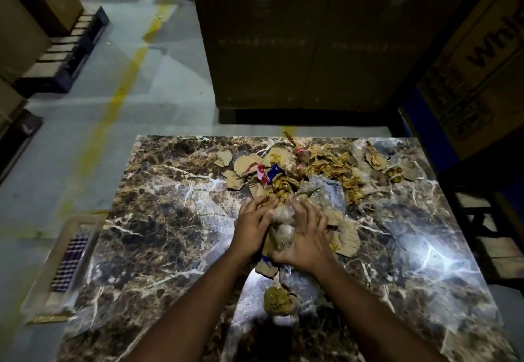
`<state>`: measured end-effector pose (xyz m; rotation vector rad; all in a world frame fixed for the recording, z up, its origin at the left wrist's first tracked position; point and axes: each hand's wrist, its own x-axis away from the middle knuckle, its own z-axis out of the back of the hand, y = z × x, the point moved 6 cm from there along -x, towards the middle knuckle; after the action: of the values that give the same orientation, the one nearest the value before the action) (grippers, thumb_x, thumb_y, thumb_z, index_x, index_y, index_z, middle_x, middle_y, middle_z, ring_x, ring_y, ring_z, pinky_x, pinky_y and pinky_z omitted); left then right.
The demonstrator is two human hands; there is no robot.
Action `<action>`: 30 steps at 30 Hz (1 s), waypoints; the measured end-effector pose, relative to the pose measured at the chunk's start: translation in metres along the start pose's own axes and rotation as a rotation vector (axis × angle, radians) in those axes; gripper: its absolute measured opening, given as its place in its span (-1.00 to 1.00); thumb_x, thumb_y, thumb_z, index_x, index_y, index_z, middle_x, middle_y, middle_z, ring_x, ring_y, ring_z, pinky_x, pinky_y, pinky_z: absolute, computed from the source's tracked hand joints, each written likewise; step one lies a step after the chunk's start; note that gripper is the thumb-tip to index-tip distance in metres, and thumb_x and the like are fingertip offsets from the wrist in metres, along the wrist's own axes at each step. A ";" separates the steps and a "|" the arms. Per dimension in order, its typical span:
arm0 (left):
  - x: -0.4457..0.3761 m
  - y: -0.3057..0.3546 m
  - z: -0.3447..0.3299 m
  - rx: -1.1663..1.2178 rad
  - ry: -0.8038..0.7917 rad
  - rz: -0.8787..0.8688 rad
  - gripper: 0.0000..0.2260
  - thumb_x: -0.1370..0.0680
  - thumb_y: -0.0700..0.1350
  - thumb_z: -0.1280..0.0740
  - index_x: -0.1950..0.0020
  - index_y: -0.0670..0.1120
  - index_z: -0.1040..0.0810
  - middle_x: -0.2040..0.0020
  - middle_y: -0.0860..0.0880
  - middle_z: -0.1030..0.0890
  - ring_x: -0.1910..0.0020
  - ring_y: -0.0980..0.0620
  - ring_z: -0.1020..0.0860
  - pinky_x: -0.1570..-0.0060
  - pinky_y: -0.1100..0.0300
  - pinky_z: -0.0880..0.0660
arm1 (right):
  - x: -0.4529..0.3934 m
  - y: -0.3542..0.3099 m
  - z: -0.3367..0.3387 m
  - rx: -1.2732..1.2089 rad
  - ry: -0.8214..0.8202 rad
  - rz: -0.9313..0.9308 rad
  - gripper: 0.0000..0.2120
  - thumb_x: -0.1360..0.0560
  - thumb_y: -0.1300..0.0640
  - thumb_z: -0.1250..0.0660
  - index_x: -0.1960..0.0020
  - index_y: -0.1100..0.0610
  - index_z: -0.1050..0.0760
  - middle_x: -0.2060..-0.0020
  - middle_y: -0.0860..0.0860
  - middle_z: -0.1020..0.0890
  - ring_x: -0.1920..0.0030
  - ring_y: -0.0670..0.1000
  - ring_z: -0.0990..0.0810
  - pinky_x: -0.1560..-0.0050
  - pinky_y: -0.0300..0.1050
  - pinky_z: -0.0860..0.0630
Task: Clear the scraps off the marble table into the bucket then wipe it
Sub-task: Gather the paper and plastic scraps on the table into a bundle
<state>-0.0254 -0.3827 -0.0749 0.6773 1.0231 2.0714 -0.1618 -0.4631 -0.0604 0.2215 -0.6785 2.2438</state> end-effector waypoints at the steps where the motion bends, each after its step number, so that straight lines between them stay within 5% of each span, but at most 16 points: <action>1: 0.002 -0.003 -0.002 0.013 0.005 0.011 -0.71 -0.68 0.04 -0.22 -0.38 0.13 -0.54 -0.49 0.09 -0.41 -0.40 0.05 -0.33 -0.27 0.14 -0.27 | 0.000 -0.001 -0.001 0.021 -0.017 0.007 0.21 -0.12 -0.44 -0.42 -0.52 -0.43 0.30 -0.60 0.00 0.09 -0.55 0.34 0.06 -0.36 0.55 -0.27; 5: 0.001 -0.011 0.007 0.200 -0.005 0.160 -0.85 -0.59 -0.06 -0.38 -0.10 0.05 -0.72 -0.40 0.16 -0.51 -0.28 0.12 -0.53 -0.26 0.14 -0.44 | -0.004 -0.012 0.002 0.118 -0.089 0.001 -0.01 -0.23 -0.36 -0.52 -0.46 -0.53 0.02 -0.62 -0.02 0.15 -0.57 0.42 0.16 -0.39 0.62 -0.18; 9: -0.019 -0.012 0.042 0.661 0.107 0.369 -0.78 -0.66 -0.15 -0.24 -0.06 -0.16 -0.67 -0.10 -0.13 -0.71 -0.04 -0.11 -0.68 0.01 0.08 -0.61 | -0.007 -0.013 -0.001 0.147 -0.094 -0.025 -0.05 -0.23 -0.45 -0.48 -0.48 -0.51 -0.04 -0.63 -0.02 0.17 -0.57 0.42 0.17 -0.39 0.66 -0.10; 13: -0.072 -0.008 0.085 0.463 0.248 0.270 -0.85 -0.65 -0.16 -0.28 0.00 -0.10 -0.65 -0.04 -0.17 -0.68 0.12 -0.04 -0.66 0.30 0.22 -0.61 | -0.008 -0.010 -0.005 0.131 -0.057 -0.017 -0.11 -0.23 -0.55 -0.40 -0.45 -0.54 -0.04 -0.62 -0.06 0.16 -0.58 0.39 0.15 -0.36 0.71 -0.03; 15: -0.105 -0.014 0.102 0.190 0.298 0.150 -0.87 -0.64 -0.09 -0.30 -0.09 0.05 -0.63 -0.18 -0.12 -0.65 -0.04 -0.03 -0.65 0.05 0.03 -0.64 | -0.007 -0.008 -0.007 0.108 -0.045 -0.008 -0.13 -0.22 -0.57 -0.37 -0.44 -0.54 -0.07 -0.62 -0.08 0.18 -0.58 0.37 0.17 -0.36 0.71 0.00; 18: -0.146 -0.035 0.099 -0.195 0.122 0.053 -0.67 -0.67 0.07 -0.20 -0.44 0.22 -0.44 -0.54 -0.03 -0.36 -0.51 -0.11 -0.27 -0.47 -0.22 -0.20 | -0.009 -0.005 -0.007 0.081 -0.040 -0.007 -0.18 -0.22 -0.61 -0.26 -0.43 -0.53 -0.10 -0.62 -0.10 0.21 -0.58 0.36 0.20 -0.37 0.71 0.01; 22: -0.149 -0.044 0.055 -0.469 -0.092 -0.053 -0.59 -0.68 0.24 0.08 -0.51 0.32 -0.27 -0.62 0.09 -0.12 -0.61 -0.08 -0.03 -0.55 -0.23 0.12 | -0.011 -0.006 -0.009 0.083 -0.027 -0.015 -0.26 -0.27 -0.62 -0.17 -0.42 -0.52 -0.13 -0.62 -0.09 0.19 -0.58 0.35 0.18 -0.37 0.70 -0.02; 26: -0.104 -0.031 0.023 -0.330 -0.148 -0.037 -0.53 -0.65 0.27 0.00 -0.54 0.19 -0.28 -0.61 0.07 -0.17 -0.60 -0.09 -0.08 -0.55 -0.24 0.04 | -0.012 -0.004 -0.009 0.100 -0.036 -0.008 -0.19 -0.24 -0.59 -0.27 -0.44 -0.51 -0.11 -0.62 -0.08 0.19 -0.58 0.34 0.18 -0.38 0.69 0.01; 30: -0.060 -0.029 0.014 0.003 -0.082 0.090 -0.59 -0.60 0.26 -0.23 -0.45 0.28 -0.40 -0.56 0.07 -0.32 -0.52 -0.04 -0.28 -0.50 -0.22 -0.19 | -0.009 -0.006 -0.006 0.076 -0.028 0.008 -0.13 -0.18 -0.45 -0.41 -0.42 -0.51 -0.13 -0.62 -0.08 0.17 -0.58 0.32 0.17 -0.37 0.69 -0.03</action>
<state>0.0313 -0.4117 -0.0991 0.8161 0.9659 2.1013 -0.1512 -0.4623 -0.0659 0.2883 -0.6104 2.2805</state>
